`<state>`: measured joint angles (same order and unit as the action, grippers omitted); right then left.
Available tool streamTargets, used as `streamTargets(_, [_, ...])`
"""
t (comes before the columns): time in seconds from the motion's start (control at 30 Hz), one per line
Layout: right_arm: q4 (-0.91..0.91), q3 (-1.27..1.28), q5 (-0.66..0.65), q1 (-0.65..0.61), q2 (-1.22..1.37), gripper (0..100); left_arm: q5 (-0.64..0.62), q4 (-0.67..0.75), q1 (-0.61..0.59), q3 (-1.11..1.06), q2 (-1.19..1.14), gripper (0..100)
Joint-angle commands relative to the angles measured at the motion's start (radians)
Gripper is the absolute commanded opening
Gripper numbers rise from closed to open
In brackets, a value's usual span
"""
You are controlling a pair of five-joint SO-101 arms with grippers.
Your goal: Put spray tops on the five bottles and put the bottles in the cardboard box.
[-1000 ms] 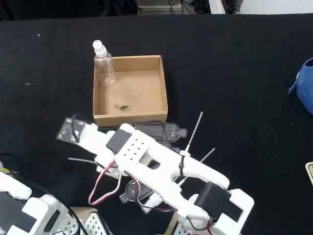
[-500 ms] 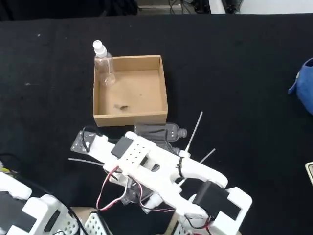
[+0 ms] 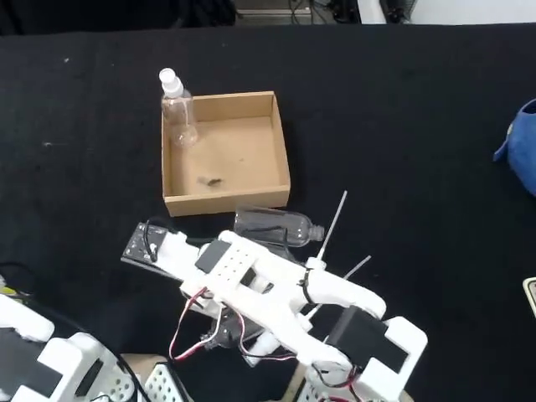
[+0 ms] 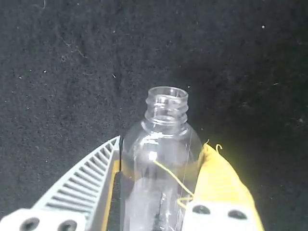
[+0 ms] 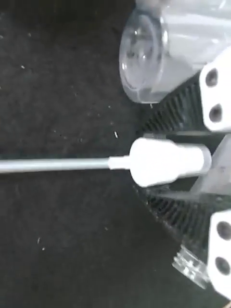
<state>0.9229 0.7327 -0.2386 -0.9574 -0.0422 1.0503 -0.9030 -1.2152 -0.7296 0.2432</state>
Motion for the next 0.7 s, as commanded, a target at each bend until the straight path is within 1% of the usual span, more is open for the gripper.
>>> streamTargets(0.0, [0.051, -0.028, 0.002, 0.011, -0.130, 1.1, 0.011, 0.011, -0.001, 0.016, 0.005, 3])
streamTargets(0.13, [0.189, -0.079, 0.000, 0.037, -0.302, 1.1, 0.011, 0.011, 0.013, -0.005, 0.006, 3])
streamTargets(0.2, [0.247, -0.122, 0.000, 0.092, -0.380, 1.1, 0.003, 0.003, 0.038, -0.005, 0.011, 3])
streamTargets(0.27, [0.295, -0.170, 0.000, 0.180, -0.447, 1.1, -0.006, -0.012, 0.068, -0.004, 0.017, 3])
streamTargets(0.4, [0.404, -0.277, 0.000, 0.443, -0.527, 1.1, -0.110, -0.117, 0.185, 0.021, 0.018, 3])
streamTargets(0.5, [0.448, -0.311, 0.008, 0.704, -0.541, 1.1, -0.176, -0.157, 0.274, 0.024, 0.018, 3])
streamTargets(0.57, [0.436, -0.297, 0.011, 0.882, -0.539, 1.1, -0.222, -0.158, 0.325, 0.024, 0.018, 3])
streamTargets(0.67, [0.354, -0.245, 0.072, 1.097, -0.518, 1.1, -0.331, -0.121, 0.400, 0.022, 0.018, 3])
